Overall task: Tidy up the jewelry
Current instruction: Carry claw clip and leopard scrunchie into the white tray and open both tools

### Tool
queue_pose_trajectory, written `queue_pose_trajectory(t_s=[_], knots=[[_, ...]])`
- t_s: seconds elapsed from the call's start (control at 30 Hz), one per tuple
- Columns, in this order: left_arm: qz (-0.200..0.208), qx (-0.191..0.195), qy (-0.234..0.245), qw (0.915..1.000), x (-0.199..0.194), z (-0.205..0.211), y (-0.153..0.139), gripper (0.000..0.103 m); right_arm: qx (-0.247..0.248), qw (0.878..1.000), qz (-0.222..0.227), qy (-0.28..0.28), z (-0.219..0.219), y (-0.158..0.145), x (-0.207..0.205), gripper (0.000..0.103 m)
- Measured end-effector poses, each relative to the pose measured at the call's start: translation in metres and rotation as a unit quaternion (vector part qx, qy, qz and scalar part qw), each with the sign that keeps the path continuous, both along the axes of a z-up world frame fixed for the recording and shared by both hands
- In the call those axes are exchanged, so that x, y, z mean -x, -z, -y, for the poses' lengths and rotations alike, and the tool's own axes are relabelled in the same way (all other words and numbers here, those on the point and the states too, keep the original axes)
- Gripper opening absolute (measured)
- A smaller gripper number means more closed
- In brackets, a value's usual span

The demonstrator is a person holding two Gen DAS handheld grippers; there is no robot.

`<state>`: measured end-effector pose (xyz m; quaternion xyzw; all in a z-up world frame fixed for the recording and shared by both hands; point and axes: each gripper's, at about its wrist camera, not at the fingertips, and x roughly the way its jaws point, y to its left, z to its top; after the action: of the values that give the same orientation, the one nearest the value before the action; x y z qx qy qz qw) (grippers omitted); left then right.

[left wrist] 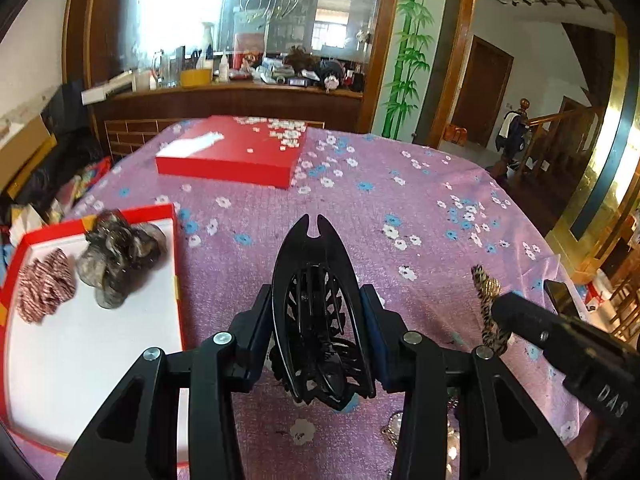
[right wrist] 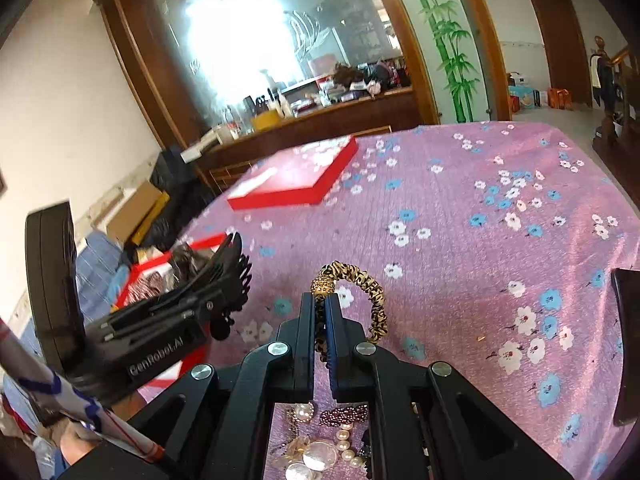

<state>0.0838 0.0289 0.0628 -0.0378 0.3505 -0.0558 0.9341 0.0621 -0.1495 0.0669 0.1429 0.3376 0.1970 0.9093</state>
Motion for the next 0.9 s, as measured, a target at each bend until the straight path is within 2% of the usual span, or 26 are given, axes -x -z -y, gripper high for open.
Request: queue_pose_trajectory(t_s=[0.13,0.47,0.73,0.9], knots=[[0.016,-0.027,-0.004,0.9995,0.015,0.008,-0.007,0.041,-0.018,1.0,-0.005,0.003,0.007,-0.002,0.001,0.005],[0.052,-0.091,-0.026,0.9941,0.054,0.02,-0.017,0.041,-0.021,1.0,0.0,-0.016,-0.001,-0.002,0.007,0.005],[0.072,-0.127,-0.061,0.9874,0.069,0.016,-0.021,0.041,-0.018,0.999,0.003,-0.026,-0.006,-0.002,0.01,0.005],[0.074,-0.135,-0.08,0.9847,0.074,0.007,-0.023,0.041,-0.012,0.999,0.002,-0.036,-0.012,0.0,0.012,0.005]])
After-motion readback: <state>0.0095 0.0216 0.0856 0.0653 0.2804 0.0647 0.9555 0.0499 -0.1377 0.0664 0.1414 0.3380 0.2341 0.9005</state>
